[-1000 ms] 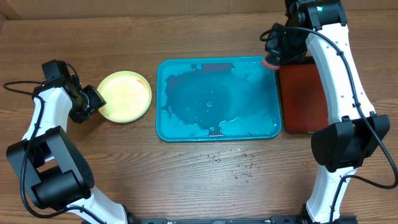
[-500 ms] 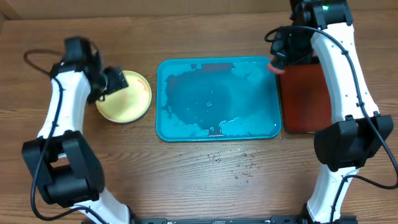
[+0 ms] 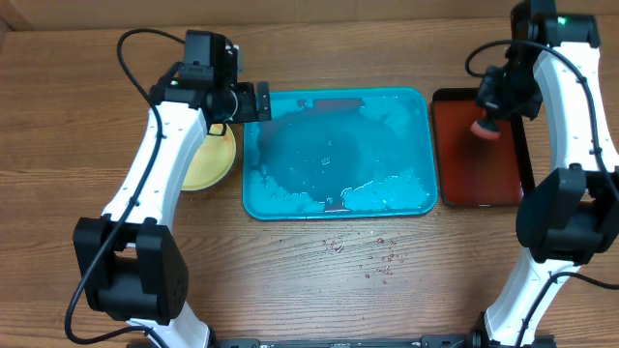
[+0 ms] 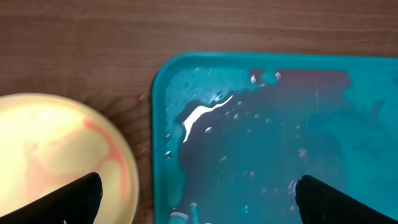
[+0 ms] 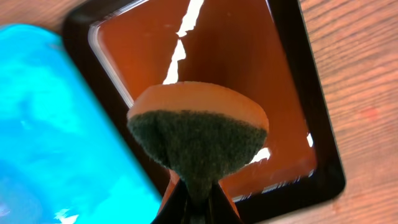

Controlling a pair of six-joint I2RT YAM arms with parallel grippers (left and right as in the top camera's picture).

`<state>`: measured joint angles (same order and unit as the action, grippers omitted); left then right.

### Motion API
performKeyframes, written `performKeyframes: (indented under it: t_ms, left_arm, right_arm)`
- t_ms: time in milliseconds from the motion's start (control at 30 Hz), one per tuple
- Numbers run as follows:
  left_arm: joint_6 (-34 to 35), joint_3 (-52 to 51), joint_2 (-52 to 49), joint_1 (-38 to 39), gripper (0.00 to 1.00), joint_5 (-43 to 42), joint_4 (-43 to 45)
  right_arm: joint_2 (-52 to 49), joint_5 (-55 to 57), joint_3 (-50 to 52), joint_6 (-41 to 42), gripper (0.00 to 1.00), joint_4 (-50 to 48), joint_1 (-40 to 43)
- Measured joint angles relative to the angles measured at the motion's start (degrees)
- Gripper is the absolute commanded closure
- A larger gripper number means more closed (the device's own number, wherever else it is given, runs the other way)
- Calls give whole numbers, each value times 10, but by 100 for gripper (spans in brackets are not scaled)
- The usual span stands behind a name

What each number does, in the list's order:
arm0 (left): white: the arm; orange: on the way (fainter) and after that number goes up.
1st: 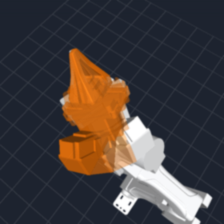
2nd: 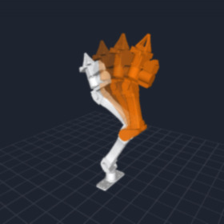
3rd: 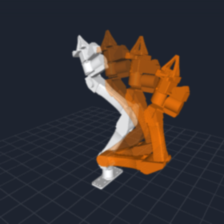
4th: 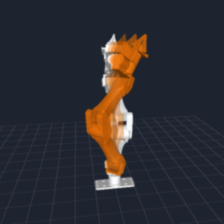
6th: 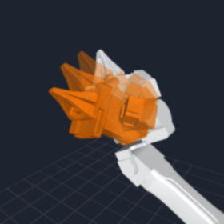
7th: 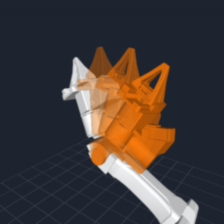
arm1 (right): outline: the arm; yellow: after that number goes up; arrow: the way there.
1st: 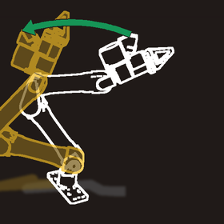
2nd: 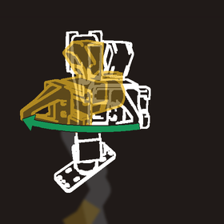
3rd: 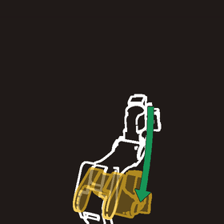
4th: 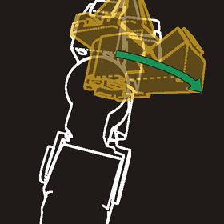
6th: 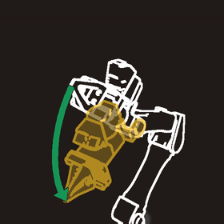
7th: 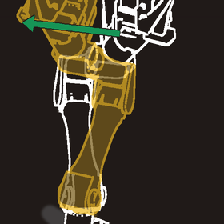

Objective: Clean dirty plates on tray and stack at the side
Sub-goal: 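Lower the sponge into the dark red tray and open the right gripper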

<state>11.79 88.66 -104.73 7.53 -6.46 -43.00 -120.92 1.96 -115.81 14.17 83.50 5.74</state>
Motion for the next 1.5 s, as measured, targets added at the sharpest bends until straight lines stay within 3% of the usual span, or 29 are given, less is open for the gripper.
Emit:
performKeyframes:
  t_ms: [233, 333, 633, 867, 933, 967, 1000, 1167, 1500]
  left_arm:
    - [0, 0, 0, 11, 0, 5, 13]
    - [0, 0, 0, 11, 0, 5, 13]
    - [0, 0, 0, 11, 0, 7, 11]
    - [0, 0, 0, 11, 0, 7, 10]
    - [0, 0, 0, 11, 0, 7, 9]
    - [0, 0, 0, 11, 0, 7, 6]
    - [0, 1, 0, 11, 0, 7, -2]
    - [0, 34, 5, 11, 0, 10, -26]
    - [0, 59, 41, 11, 0, 27, -35]
  right_arm:
    - [0, 4, 146, -86, 96, -125, 5]
    - [0, 4, 182, -119, 89, -169, 5]
    - [0, 5, 225, -204, 79, -254, 5]
    - [0, 6, 223, -236, 73, -240, 5]
    - [0, 3, 214, -238, 50, -205, 5]
    - [0, -1, 209, -239, 17, -195, 5]
    - [0, -13, 194, -240, 0, -172, 5]
    - [45, -82, 142, -248, 0, -144, 5]
    - [345, -147, 95, -243, 0, -131, 5]
